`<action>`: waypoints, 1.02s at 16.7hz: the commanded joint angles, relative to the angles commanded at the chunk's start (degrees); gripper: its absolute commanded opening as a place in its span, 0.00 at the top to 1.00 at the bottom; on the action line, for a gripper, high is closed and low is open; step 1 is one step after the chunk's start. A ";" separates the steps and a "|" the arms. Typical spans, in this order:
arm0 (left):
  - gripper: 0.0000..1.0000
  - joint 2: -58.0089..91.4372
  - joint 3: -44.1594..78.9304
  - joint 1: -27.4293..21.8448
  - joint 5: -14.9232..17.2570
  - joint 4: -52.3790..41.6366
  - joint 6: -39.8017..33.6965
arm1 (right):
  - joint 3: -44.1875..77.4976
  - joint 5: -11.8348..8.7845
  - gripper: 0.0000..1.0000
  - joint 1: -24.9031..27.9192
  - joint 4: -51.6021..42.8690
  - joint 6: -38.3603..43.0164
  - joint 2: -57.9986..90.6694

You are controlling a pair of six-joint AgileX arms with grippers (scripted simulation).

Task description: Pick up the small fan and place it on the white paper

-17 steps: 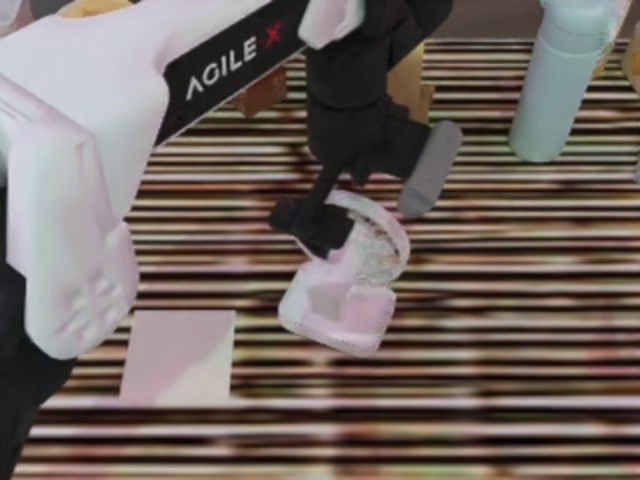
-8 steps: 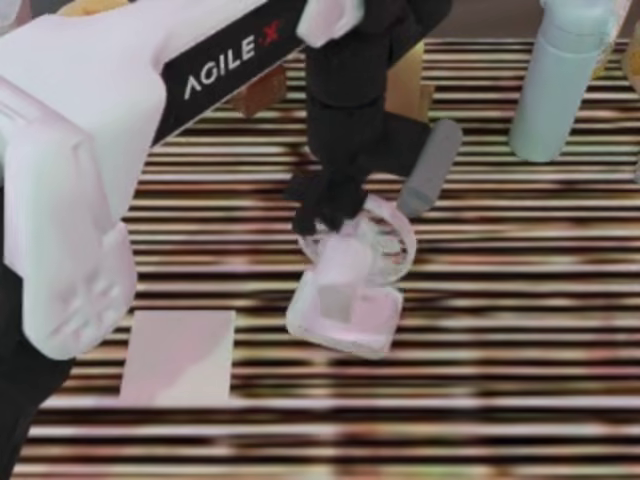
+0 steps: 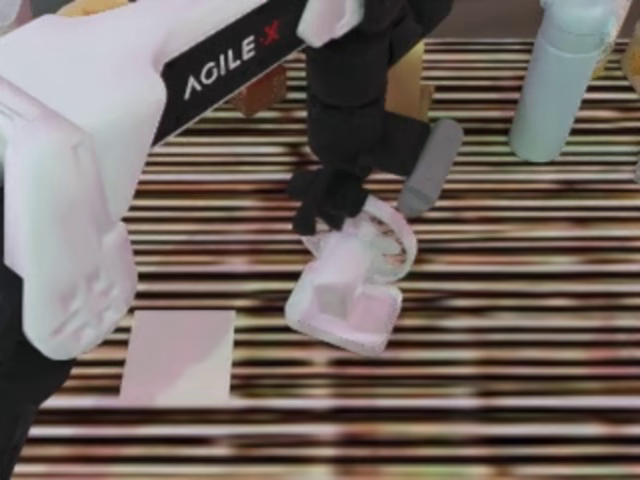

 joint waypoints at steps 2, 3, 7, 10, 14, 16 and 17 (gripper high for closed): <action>1.00 0.00 0.00 0.00 0.00 0.00 0.00 | 0.00 0.00 0.00 0.00 0.00 0.00 0.00; 1.00 -0.28 0.02 0.06 -0.01 0.02 0.08 | 0.00 0.00 0.00 0.00 0.00 0.00 0.00; 1.00 1.39 4.25 0.21 -0.22 -3.19 0.15 | 0.00 0.00 0.00 0.00 0.00 0.00 0.00; 1.00 4.16 13.35 0.59 -0.28 -8.81 0.11 | 0.00 0.00 0.00 0.00 0.00 0.00 0.00; 1.00 7.77 25.71 0.90 -0.03 -16.69 0.14 | 0.00 0.00 0.00 0.00 0.00 0.00 0.00; 1.00 8.98 28.93 1.06 0.08 -19.33 0.08 | 0.00 0.00 0.00 0.00 0.00 0.00 0.00; 1.00 9.28 29.62 1.09 0.10 -19.97 0.07 | 0.00 0.00 0.00 0.00 0.00 0.00 0.00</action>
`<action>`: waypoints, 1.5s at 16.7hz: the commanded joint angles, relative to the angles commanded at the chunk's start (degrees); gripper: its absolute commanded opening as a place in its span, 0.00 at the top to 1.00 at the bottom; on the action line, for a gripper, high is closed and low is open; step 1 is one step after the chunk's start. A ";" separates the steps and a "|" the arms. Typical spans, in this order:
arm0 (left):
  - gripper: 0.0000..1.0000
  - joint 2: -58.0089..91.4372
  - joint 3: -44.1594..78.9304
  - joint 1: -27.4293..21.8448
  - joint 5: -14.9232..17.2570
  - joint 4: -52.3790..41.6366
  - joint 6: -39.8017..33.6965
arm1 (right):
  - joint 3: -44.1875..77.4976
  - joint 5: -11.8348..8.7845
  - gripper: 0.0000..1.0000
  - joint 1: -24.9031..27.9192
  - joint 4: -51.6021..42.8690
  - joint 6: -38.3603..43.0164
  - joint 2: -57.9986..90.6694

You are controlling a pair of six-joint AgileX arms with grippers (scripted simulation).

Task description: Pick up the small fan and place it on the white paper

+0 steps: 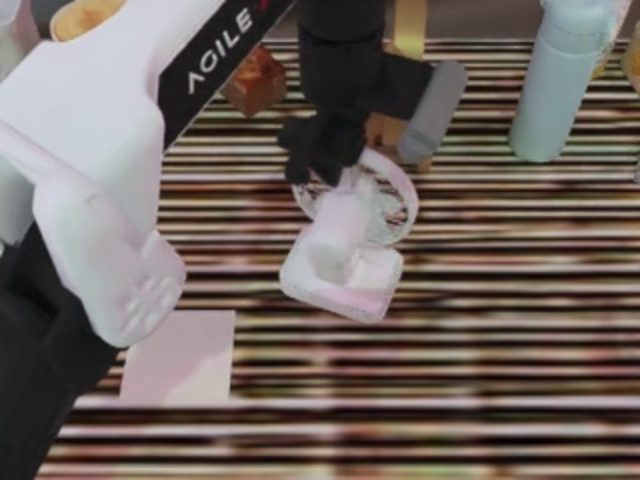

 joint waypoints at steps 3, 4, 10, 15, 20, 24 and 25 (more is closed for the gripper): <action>1.00 0.05 0.12 0.01 0.00 -0.11 0.00 | 0.00 0.00 0.00 0.00 0.00 0.00 0.00; 1.00 0.94 2.20 -0.30 -0.06 0.24 0.08 | 0.00 0.00 0.00 0.00 0.00 0.00 0.00; 1.00 -0.73 -1.24 -0.37 -1.52 -0.85 -8.46 | 0.00 0.00 0.00 0.00 0.00 0.00 0.00; 1.00 -5.78 -10.24 0.52 -3.99 -1.75 -32.29 | 0.00 0.00 0.00 0.00 0.00 0.00 0.00; 1.00 -14.29 -22.62 2.21 -5.79 0.27 -70.05 | 0.00 0.00 0.00 0.00 0.00 0.00 0.00; 1.00 -22.96 -34.00 3.68 -6.10 4.66 -105.18 | 0.00 0.00 0.00 0.00 0.00 0.00 0.00; 1.00 -25.25 -37.01 4.07 -5.98 6.09 -113.90 | 0.00 0.00 0.00 0.00 0.00 0.00 0.00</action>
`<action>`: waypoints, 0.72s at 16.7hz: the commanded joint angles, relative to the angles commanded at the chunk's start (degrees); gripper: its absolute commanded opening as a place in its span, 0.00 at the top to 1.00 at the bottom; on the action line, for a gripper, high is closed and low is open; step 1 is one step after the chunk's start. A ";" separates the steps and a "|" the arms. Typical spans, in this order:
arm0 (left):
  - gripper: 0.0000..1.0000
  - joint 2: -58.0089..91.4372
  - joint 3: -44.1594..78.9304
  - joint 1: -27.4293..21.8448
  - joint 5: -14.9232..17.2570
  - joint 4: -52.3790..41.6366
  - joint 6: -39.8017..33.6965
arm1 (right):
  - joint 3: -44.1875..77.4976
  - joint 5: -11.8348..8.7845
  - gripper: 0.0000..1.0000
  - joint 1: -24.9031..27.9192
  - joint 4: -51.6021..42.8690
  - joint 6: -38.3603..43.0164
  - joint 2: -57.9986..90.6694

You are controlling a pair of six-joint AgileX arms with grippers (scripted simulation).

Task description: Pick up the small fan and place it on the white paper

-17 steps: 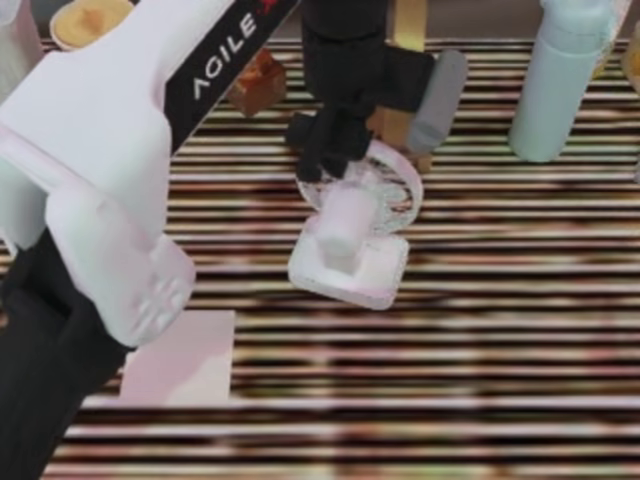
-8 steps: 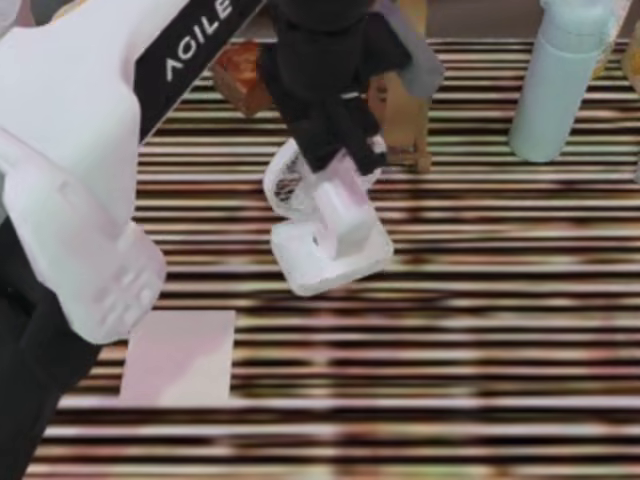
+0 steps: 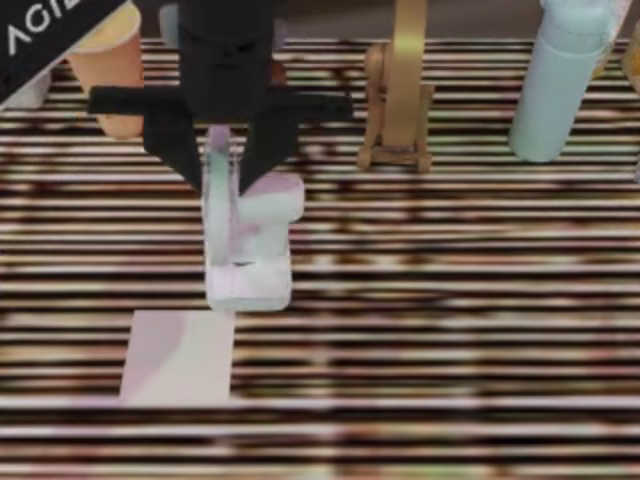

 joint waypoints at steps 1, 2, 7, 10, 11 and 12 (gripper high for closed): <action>1.00 -2.29 -3.06 0.39 0.18 1.51 -8.54 | 0.00 0.00 0.00 0.00 0.00 0.00 0.00; 1.00 -4.54 -6.16 0.79 0.43 3.08 -16.82 | 0.00 0.00 0.00 0.00 0.00 0.00 0.00; 1.00 -14.24 -21.09 2.81 2.60 11.00 -51.94 | 0.00 0.00 0.00 0.00 0.00 0.00 0.00; 1.00 -18.59 -29.03 3.92 4.17 15.16 -66.84 | 0.00 0.00 0.00 0.00 0.00 0.00 0.00; 1.00 -19.77 -31.36 4.26 4.65 16.36 -70.70 | 0.00 0.00 0.00 0.00 0.00 0.00 0.00; 1.00 -20.74 -33.38 4.54 5.07 17.37 -73.82 | 0.00 0.00 0.00 0.00 0.00 0.00 0.00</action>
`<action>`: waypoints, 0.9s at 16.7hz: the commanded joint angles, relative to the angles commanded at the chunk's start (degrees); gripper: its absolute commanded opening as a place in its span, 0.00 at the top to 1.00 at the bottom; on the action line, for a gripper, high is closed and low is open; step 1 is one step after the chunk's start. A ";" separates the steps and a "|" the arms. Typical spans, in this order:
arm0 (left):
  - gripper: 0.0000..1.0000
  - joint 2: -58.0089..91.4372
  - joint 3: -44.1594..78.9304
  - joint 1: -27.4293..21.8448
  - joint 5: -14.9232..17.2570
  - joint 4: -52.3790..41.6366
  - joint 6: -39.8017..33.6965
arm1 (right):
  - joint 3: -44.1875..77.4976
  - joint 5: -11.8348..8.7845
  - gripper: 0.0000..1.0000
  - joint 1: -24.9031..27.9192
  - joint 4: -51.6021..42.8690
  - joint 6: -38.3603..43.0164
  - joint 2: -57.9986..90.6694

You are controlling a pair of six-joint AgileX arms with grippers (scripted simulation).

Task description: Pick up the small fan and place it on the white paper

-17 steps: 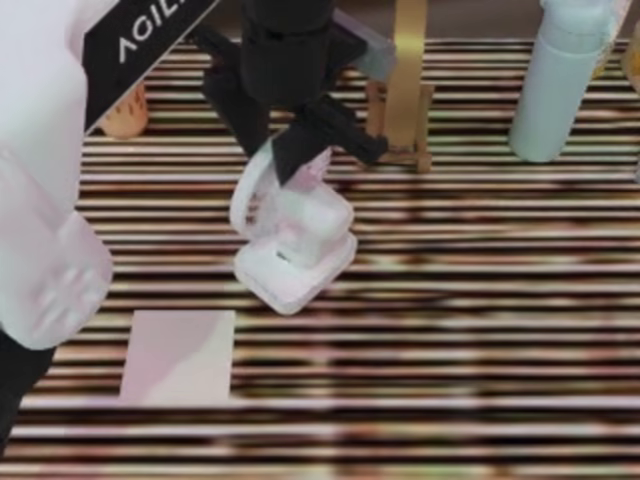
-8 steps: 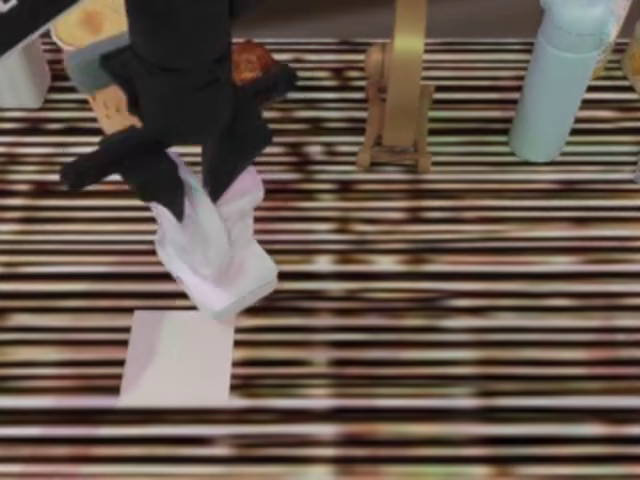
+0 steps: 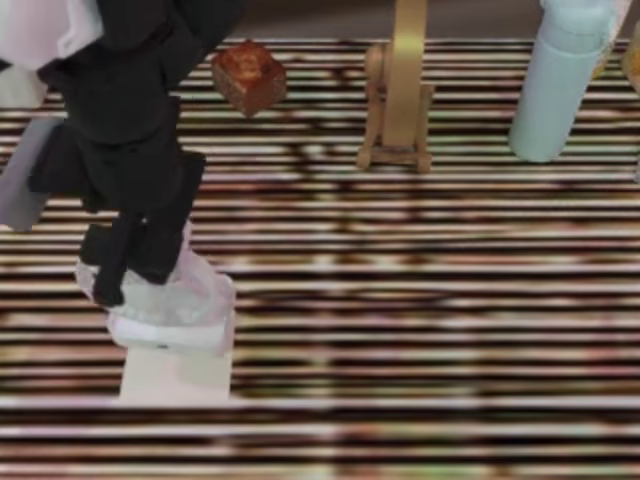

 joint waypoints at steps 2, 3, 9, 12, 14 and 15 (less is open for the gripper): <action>1.00 -1.39 -3.06 0.42 0.67 1.53 -4.55 | 0.00 0.00 0.00 0.00 0.00 0.00 0.00; 1.00 -1.81 -4.04 0.55 0.89 2.01 -5.98 | 0.00 0.00 0.00 0.00 0.00 0.00 0.00; 1.00 -1.82 -4.49 0.35 0.97 2.17 -6.68 | 0.00 0.00 0.00 0.00 0.00 0.00 0.00; 1.00 -1.85 -6.12 0.67 0.75 4.11 -6.63 | 0.00 0.00 0.00 0.00 0.00 0.00 0.00; 1.00 -1.90 -8.45 1.03 0.80 6.93 -6.48 | 0.00 0.00 0.00 0.00 0.00 0.00 0.00; 1.00 -1.82 -9.71 1.14 0.89 8.29 -6.36 | 0.00 0.00 0.00 0.00 0.00 0.00 0.00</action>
